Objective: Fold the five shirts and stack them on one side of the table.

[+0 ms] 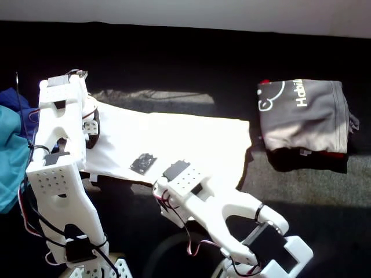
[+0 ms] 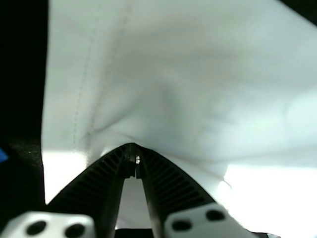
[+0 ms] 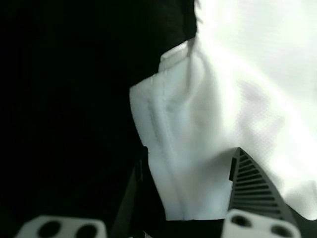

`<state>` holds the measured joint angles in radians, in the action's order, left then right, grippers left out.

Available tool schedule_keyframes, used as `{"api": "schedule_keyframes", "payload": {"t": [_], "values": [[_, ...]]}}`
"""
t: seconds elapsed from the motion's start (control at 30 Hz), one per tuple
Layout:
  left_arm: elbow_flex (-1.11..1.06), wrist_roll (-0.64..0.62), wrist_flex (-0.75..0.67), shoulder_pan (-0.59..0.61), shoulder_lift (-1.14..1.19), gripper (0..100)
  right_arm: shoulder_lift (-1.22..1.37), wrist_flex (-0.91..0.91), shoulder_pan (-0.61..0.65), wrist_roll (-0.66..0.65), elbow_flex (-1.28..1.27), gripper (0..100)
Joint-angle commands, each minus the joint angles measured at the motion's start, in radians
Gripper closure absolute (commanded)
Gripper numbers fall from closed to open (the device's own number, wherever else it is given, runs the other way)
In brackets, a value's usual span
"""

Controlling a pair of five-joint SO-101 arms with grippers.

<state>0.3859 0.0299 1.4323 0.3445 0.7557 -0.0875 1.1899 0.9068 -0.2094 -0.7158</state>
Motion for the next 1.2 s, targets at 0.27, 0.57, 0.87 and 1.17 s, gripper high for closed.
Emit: {"api": "schedule_keyframes", "payload": {"t": [0.27, 0.57, 0.87, 1.17], "values": [[-0.001, -0.003, -0.041, 0.021, -0.001, 99, 0.013, -0.042, 0.044, 0.006, -0.008, 72.9], [-0.001, -0.003, -0.041, 0.021, -0.001, 99, 0.196, -0.124, -0.059, 0.005, -0.002, 73.1], [-0.001, -0.003, -0.041, 0.021, -0.001, 99, 0.234, -0.053, -0.186, -0.003, 0.108, 93.7], [-0.001, -0.003, -0.041, 0.021, -0.001, 99, 0.225, -0.044, -0.222, -0.003, 0.114, 99.3]]}}
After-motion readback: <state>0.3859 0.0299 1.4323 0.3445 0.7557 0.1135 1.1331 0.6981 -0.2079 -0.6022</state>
